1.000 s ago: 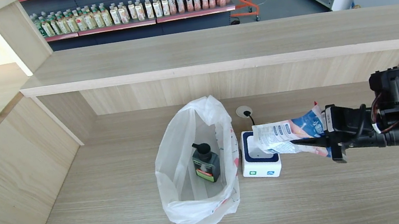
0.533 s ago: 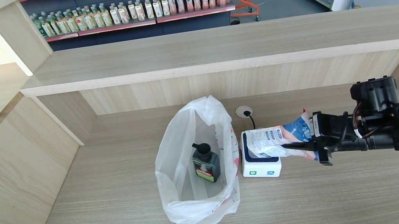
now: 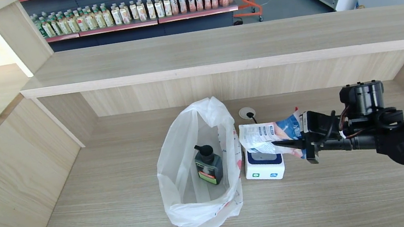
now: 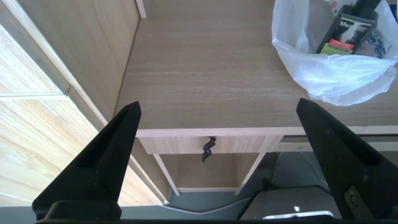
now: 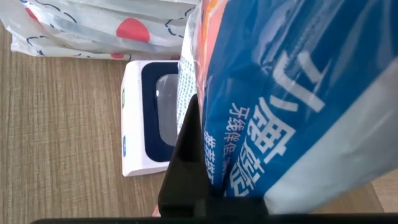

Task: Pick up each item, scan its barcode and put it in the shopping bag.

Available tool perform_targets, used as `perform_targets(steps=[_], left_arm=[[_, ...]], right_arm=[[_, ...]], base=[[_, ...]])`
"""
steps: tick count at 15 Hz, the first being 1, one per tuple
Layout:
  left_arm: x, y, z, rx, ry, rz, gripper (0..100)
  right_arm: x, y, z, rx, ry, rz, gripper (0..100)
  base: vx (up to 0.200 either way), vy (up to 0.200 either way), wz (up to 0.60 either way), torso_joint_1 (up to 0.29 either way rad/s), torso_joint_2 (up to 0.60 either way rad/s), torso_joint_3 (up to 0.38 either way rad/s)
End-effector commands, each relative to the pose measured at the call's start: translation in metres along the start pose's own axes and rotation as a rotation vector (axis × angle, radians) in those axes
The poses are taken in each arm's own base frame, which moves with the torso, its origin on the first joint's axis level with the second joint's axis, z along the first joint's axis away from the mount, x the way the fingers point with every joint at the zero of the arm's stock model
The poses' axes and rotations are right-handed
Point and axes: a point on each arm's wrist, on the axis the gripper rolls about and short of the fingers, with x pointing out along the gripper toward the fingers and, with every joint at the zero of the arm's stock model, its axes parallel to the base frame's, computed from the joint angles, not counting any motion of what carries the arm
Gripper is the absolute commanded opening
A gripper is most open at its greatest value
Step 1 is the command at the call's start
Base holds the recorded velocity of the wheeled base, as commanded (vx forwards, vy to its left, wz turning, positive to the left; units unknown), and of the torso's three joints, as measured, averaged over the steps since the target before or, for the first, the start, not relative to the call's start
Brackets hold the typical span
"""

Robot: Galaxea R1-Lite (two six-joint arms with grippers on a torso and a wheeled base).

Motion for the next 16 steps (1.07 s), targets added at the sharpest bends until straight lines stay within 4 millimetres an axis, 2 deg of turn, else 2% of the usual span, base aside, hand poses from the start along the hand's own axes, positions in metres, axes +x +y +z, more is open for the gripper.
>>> perform_targets(steps=[1,4,5,7,8,9,11,12,16], left_arm=[[0.000,0.000,0.000,0.000,0.002,0.000,100],[0.000,0.000,0.000,0.000,0.002,0.000,100],[0.000,0.000,0.000,0.000,0.002,0.000,100],[0.000,0.000,0.000,0.000,0.002,0.000,100],[0.000,0.000,0.000,0.000,0.002,0.000,100],[0.000,0.000,0.000,0.000,0.002,0.000,100],[0.000,0.000,0.000,0.000,0.002,0.000,100],[0.000,0.000,0.000,0.000,0.000,0.000,100],[0.000,0.000,0.000,0.000,0.002,0.000,100]], right_arm=[[0.005,0.003,-0.003,0.015,0.003,0.015,0],[0.001,-0.001,0.003,0.043,-0.008,0.000,0],[-0.003,-0.006,0.012,0.061,-0.024,-0.021,0],[-0.023,-0.026,0.051,0.224,-0.088,-0.104,0],[-0.030,-0.032,0.073,0.367,-0.097,-0.172,0],[-0.029,-0.036,0.091,0.526,-0.092,-0.250,0],[-0.012,-0.046,0.122,0.819,-0.091,-0.313,0],[0.002,-0.046,0.127,0.917,-0.069,-0.273,0],[0.060,-0.027,0.120,1.087,-0.024,-0.164,0]], base=[[0.000,0.000,0.00,0.000,0.00,0.000],[0.000,0.000,0.00,0.000,0.00,0.000],[0.000,0.000,0.00,0.000,0.00,0.000],[0.000,0.000,0.00,0.000,0.00,0.000],[0.000,0.000,0.00,0.000,0.00,0.000],[0.000,0.000,0.00,0.000,0.00,0.000],[0.000,0.000,0.00,0.000,0.00,0.000],[0.000,0.000,0.00,0.000,0.00,0.000],[0.000,0.000,0.00,0.000,0.00,0.000]])
